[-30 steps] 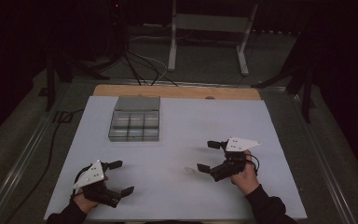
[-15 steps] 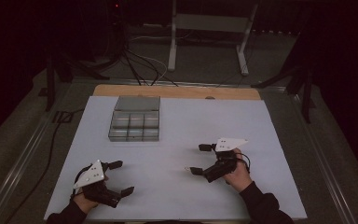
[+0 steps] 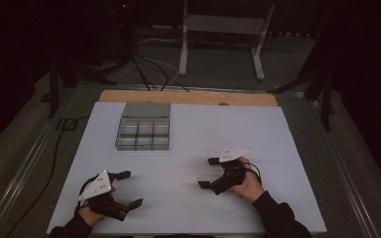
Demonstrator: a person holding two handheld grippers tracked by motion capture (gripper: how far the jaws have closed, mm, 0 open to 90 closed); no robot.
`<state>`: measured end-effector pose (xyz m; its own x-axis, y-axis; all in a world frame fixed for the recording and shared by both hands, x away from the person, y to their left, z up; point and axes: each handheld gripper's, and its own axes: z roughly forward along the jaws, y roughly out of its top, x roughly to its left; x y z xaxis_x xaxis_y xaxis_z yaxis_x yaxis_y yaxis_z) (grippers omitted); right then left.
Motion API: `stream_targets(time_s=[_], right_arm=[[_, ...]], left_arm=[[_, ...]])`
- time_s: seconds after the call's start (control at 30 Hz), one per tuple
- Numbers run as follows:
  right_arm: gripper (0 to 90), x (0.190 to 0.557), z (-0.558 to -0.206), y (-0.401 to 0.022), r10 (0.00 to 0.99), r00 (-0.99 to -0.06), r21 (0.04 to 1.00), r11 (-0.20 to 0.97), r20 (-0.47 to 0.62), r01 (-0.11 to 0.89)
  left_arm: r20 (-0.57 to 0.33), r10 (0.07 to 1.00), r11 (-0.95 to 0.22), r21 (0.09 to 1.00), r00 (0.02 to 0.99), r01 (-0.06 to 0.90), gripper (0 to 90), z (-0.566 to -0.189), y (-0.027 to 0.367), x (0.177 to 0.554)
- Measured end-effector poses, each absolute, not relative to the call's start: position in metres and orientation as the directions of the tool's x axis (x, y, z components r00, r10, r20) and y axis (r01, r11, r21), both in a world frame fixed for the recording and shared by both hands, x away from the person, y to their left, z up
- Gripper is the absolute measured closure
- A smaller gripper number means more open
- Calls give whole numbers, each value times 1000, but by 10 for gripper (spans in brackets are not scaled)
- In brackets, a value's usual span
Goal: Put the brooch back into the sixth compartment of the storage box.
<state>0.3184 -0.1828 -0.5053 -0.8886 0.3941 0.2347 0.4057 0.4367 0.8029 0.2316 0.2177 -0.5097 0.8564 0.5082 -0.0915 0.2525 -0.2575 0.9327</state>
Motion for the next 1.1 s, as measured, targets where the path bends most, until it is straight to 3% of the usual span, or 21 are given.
stream_targets(time_s=[0.13,0.27,0.33,0.7,1.1], right_arm=[[0,318,-509,-180,404,-888,788,463,221,407],[141,319,-509,-180,425,-881,776,476,209,414],[149,319,-510,-180,430,-879,774,477,209,417],[406,322,-512,-179,462,-866,746,505,192,435],[559,323,-516,-175,476,-859,710,539,188,454]], left_arm=[[-91,508,-256,933,857,252,12,-510,218,232],[-93,509,-255,933,856,253,12,-510,218,232],[-92,508,-254,934,856,251,12,-510,218,231],[-91,507,-258,933,857,252,12,-510,218,232],[-92,507,-260,932,857,254,12,-510,218,232]])
